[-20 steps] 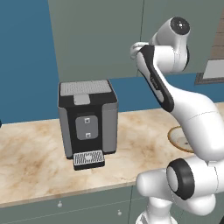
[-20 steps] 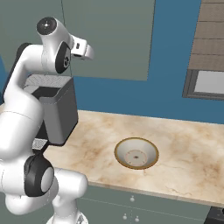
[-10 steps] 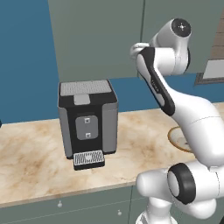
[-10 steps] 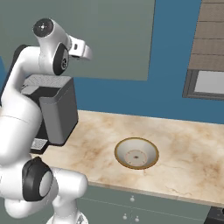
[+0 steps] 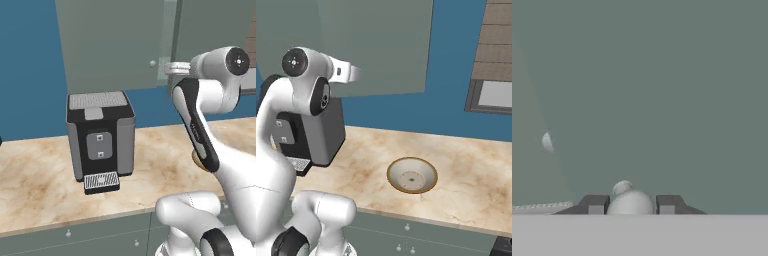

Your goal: Open the cabinet and setup a tea strainer by placing it in the bowl upright.

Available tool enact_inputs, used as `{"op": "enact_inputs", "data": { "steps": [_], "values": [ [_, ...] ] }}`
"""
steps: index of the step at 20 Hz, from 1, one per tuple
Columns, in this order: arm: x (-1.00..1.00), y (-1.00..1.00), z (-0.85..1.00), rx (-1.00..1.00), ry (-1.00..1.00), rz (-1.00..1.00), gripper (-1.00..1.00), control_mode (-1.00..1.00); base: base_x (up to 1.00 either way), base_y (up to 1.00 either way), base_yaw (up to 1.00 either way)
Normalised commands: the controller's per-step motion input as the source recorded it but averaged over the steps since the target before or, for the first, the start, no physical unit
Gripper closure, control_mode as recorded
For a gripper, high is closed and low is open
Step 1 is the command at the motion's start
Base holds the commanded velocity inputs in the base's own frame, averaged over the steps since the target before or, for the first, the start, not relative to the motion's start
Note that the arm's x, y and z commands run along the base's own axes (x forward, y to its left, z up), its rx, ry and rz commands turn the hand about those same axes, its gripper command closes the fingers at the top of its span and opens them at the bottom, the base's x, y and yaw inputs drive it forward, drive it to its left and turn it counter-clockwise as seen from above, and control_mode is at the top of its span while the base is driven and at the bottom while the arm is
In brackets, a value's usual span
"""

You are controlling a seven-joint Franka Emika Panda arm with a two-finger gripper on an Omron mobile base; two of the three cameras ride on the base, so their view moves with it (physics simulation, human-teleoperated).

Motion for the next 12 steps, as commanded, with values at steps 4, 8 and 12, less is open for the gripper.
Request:
{"op": "enact_inputs", "data": {
  "steps": [4,8,12],
  "values": [
    [-1.0,-0.55,0.4,0.05,-0.19,0.14,1.0,-1.0,0.0,0.0,0.0],
    [-1.0,-0.58,0.54,0.13,-0.03,0.02,1.0,-1.0,0.0,0.0,0.0],
    [-1.0,-0.71,0.57,0.14,0.0,0.0,1.0,-1.0,0.0,0.0,0.0]
  ]
}}
